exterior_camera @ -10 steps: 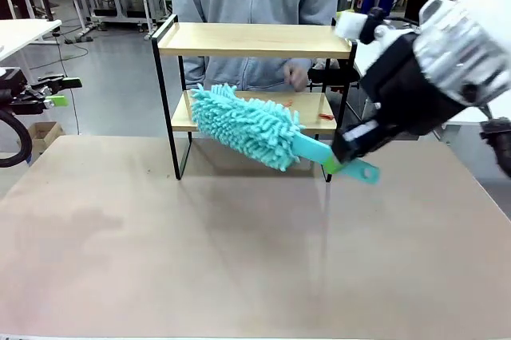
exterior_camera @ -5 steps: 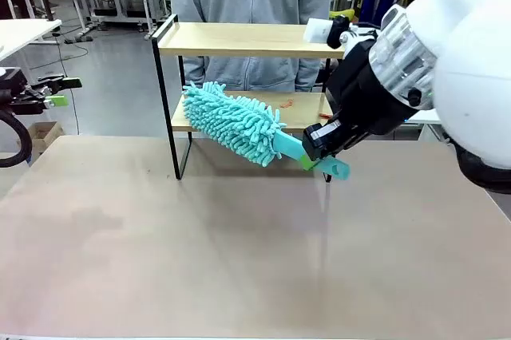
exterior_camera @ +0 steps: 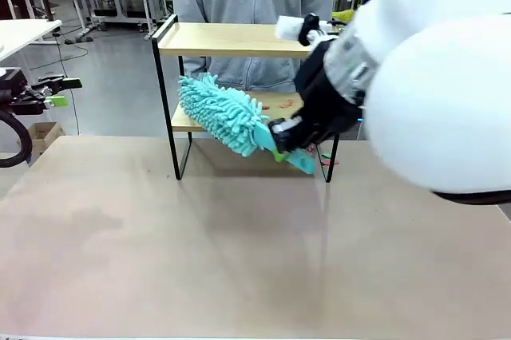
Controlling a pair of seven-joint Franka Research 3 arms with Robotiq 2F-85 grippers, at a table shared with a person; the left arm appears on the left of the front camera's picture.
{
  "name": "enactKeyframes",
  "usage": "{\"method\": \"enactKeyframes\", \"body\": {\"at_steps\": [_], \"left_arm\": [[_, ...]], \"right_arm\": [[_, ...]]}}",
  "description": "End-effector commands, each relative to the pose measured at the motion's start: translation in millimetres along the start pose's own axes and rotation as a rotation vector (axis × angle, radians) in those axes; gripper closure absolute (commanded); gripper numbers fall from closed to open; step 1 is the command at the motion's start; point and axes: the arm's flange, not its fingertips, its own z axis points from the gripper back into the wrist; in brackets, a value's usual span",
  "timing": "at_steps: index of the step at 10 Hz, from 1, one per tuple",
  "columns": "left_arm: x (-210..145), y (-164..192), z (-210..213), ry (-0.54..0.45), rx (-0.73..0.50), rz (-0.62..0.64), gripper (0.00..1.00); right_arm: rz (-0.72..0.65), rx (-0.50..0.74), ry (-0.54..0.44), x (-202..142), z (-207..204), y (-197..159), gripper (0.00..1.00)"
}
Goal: Clean the shelf.
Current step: Clean the specific section of the Shelf indicated by the human with the Duster.
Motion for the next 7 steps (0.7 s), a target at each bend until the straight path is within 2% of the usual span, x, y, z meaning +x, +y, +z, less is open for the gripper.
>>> {"method": "enactKeyframes", "body": {"at_steps": [1, 7], "left_arm": [[4, -2, 0, -0.001, 0.001, -0.006, 0.00], [4, -2, 0, -0.001, 0.001, -0.006, 0.00]], "right_arm": [[-0.085, -0.077, -0.073, 25, -19, 23, 0.87], [-0.262, -0.210, -0.129, 85, -86, 86, 0.87]]}}
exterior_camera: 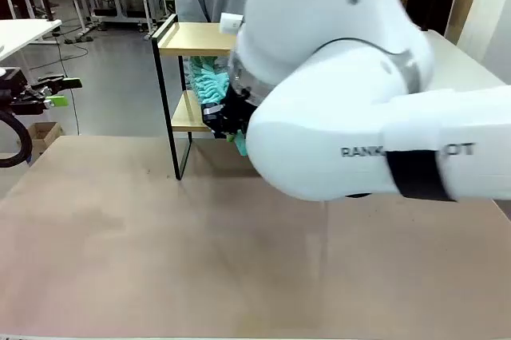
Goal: Clean the shelf.
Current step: Clean the specific section of the Shelf indicated by the human with the Duster.
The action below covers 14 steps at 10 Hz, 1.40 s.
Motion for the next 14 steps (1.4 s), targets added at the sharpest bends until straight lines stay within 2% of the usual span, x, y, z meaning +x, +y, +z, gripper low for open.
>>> {"method": "enactKeyframes", "body": {"at_steps": [1, 7, 14], "left_arm": [[4, -2, 0, -0.001, 0.001, -0.006, 0.00], [4, -2, 0, -0.001, 0.001, -0.006, 0.00], [4, -2, 0, -0.001, 0.001, -0.006, 0.00]], "right_arm": [[-0.057, -0.057, -0.036, 20, -21, 40, 0.87], [-0.140, -0.087, -0.061, 46, -68, 87, 0.87], [-0.144, -0.068, 0.018, 45, -106, 100, 0.87]]}}
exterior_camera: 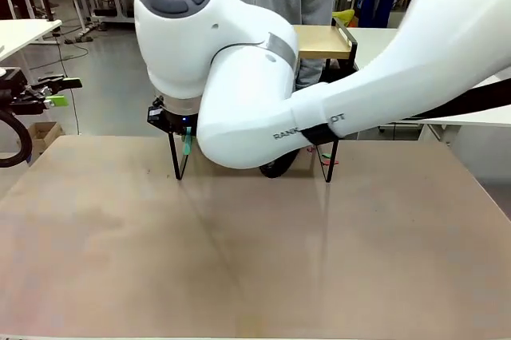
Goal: Clean the shelf.
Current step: Clean the specific section of the Shelf indicated by the human with the Duster.
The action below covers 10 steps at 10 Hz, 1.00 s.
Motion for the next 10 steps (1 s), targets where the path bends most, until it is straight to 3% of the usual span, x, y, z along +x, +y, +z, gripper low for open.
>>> {"method": "enactKeyframes", "body": {"at_steps": [1, 3, 8, 10], "left_arm": [[4, -2, 0, -0.001, 0.001, -0.006, 0.00], [4, -2, 0, -0.001, 0.001, -0.006, 0.00], [4, -2, 0, -0.001, 0.001, -0.006, 0.00], [4, -2, 0, -0.001, 0.001, -0.006, 0.00]], "right_arm": [[-0.017, 0.007, 0.044, 10, -13, 23, 0.87], [-0.007, -0.001, 0.011, -1, -8, 7, 0.87], [-0.023, -0.012, 0.010, 1, -13, 14, 0.87], [-0.093, -0.054, 0.055, 14, -10, -16, 0.87]]}}
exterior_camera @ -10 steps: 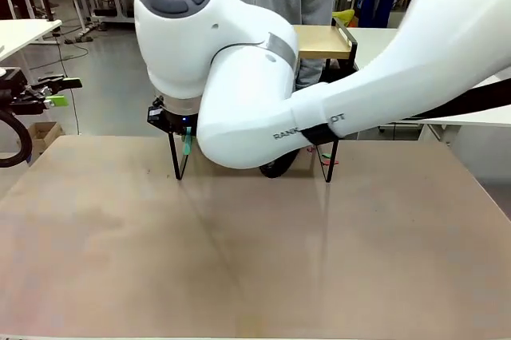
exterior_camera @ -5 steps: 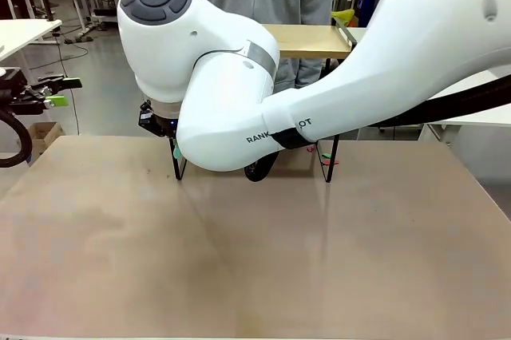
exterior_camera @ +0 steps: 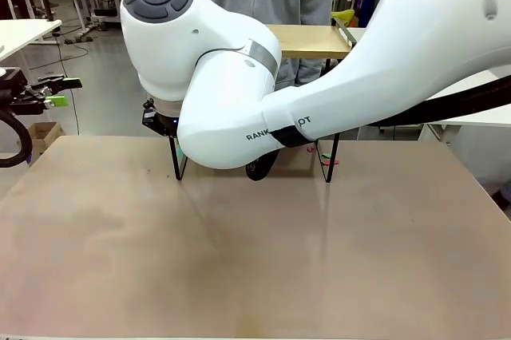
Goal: Clean the shelf.
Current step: Clean the specific section of the Shelf indicated by the human with the Duster.
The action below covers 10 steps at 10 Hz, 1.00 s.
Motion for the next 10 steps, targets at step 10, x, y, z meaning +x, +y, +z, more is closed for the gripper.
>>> {"method": "enactKeyframes", "body": {"at_steps": [10], "left_arm": [[4, -2, 0, -0.001, 0.001, -0.006, 0.00]], "right_arm": [[-0.174, -0.101, 0.104, 29, 23, -155, 0.87]]}}
